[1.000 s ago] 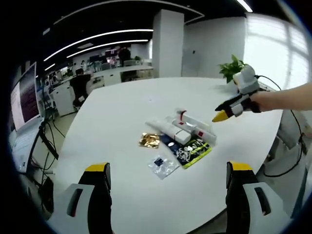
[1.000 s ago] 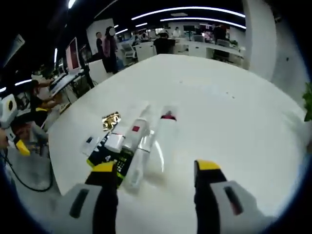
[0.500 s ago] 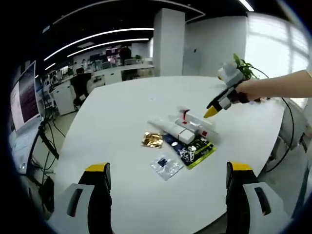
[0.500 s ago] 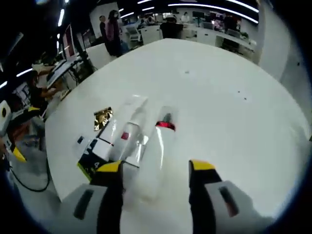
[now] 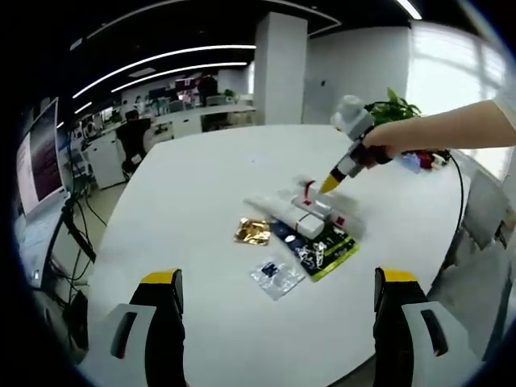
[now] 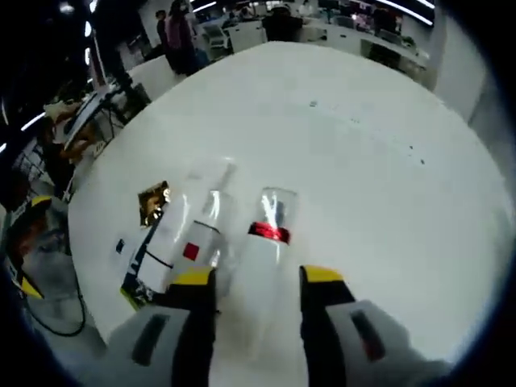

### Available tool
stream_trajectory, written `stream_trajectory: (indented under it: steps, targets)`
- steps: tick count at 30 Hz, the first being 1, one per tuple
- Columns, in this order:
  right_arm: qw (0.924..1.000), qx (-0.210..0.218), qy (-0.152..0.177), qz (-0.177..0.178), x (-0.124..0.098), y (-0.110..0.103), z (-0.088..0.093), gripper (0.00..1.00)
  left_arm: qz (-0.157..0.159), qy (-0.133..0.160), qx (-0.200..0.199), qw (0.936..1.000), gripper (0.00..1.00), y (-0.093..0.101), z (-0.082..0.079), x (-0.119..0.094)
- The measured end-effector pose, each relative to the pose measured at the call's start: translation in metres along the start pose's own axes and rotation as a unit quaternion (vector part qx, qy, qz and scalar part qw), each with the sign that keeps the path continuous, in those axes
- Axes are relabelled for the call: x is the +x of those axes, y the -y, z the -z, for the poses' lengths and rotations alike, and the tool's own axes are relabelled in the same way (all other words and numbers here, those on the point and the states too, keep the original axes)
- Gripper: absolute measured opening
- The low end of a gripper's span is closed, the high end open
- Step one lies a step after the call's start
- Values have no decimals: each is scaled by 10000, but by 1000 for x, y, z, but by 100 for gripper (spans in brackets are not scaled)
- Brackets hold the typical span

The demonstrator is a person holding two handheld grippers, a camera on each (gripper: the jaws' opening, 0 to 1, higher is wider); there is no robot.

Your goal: Arrange the skincare products in the storage area until every visible bottle or jar stands upright without overlapping.

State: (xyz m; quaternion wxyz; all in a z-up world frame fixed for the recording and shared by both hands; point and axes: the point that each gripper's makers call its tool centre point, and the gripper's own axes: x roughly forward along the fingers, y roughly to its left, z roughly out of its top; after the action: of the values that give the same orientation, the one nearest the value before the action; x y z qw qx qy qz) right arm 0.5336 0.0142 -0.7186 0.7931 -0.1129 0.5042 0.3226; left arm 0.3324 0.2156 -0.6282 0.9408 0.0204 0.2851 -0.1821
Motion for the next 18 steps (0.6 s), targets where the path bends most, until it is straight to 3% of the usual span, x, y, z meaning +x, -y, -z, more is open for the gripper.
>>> stream_trajectory:
  steps: [18]
  targets:
    - [9977,75,-667,129,28,2,-3,33,-45,-39,-57,10000,97,-6,3,2]
